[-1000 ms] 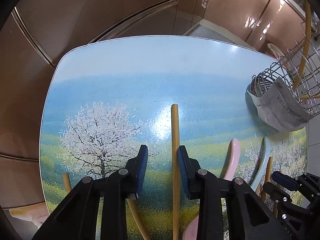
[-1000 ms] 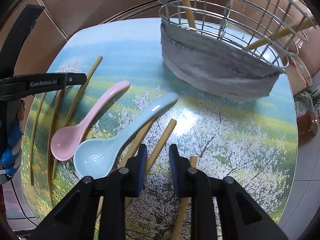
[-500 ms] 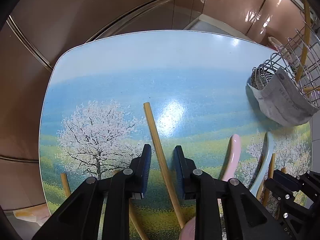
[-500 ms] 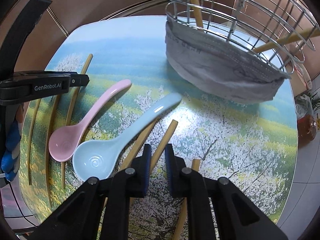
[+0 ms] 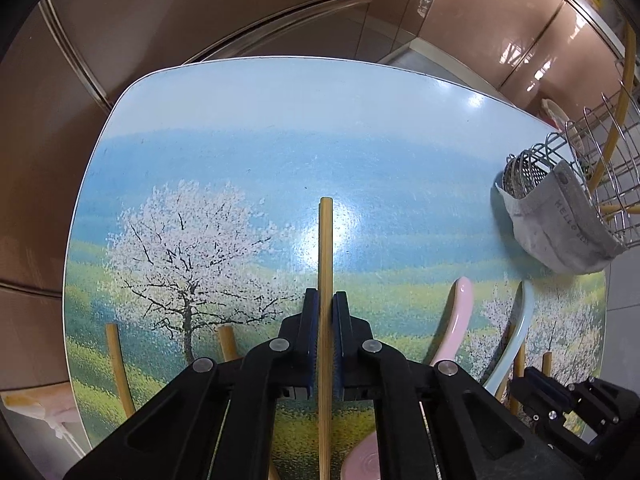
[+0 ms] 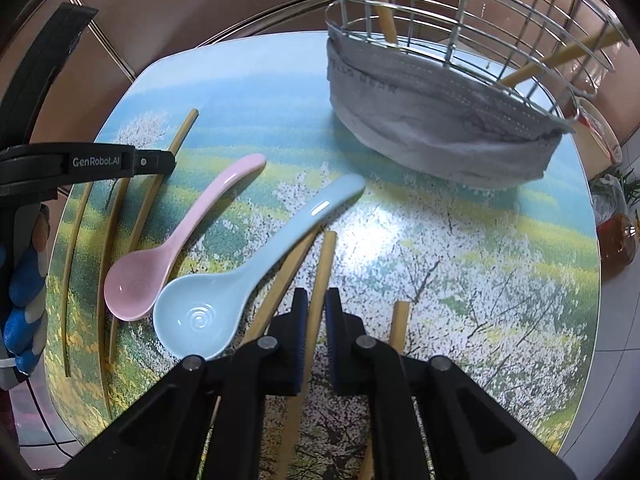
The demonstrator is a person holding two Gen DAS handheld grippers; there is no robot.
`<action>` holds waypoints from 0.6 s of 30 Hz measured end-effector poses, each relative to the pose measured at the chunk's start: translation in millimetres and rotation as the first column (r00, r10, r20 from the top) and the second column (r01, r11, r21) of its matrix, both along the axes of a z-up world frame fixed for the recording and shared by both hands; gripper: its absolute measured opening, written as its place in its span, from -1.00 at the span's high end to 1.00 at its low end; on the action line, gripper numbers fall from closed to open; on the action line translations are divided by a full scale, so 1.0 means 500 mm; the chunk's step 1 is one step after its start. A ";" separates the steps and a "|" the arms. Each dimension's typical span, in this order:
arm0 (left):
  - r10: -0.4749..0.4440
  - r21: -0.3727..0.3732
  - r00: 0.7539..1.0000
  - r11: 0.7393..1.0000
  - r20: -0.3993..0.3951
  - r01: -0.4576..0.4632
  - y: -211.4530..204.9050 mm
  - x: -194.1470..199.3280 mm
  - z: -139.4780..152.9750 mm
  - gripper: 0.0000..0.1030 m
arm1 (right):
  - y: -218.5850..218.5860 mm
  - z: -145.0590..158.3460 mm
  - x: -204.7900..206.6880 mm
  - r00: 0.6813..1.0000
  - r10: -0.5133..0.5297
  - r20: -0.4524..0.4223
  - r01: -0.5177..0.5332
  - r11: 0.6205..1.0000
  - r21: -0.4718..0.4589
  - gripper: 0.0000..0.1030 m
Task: Organize utensils
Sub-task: 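Lift the chopsticks with both tools and carry them above the wire holder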
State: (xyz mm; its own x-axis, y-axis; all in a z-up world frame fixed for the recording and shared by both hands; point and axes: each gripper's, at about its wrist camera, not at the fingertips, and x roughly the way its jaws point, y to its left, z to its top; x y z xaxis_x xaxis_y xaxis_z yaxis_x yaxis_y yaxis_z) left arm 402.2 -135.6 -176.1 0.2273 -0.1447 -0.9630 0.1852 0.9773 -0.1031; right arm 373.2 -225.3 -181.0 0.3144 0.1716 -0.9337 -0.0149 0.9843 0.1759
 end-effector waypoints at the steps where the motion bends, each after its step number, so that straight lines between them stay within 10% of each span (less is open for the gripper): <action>1: 0.008 -0.008 1.000 1.000 0.000 -0.008 0.002 -0.001 0.000 0.89 | -0.003 0.002 -0.005 1.000 -0.003 0.007 0.003 1.000 0.003 0.87; 18: 0.079 -0.086 0.970 0.994 0.232 -0.060 0.079 -0.118 0.137 0.89 | -0.066 0.135 -0.165 0.971 -0.073 0.227 0.047 0.992 0.116 0.88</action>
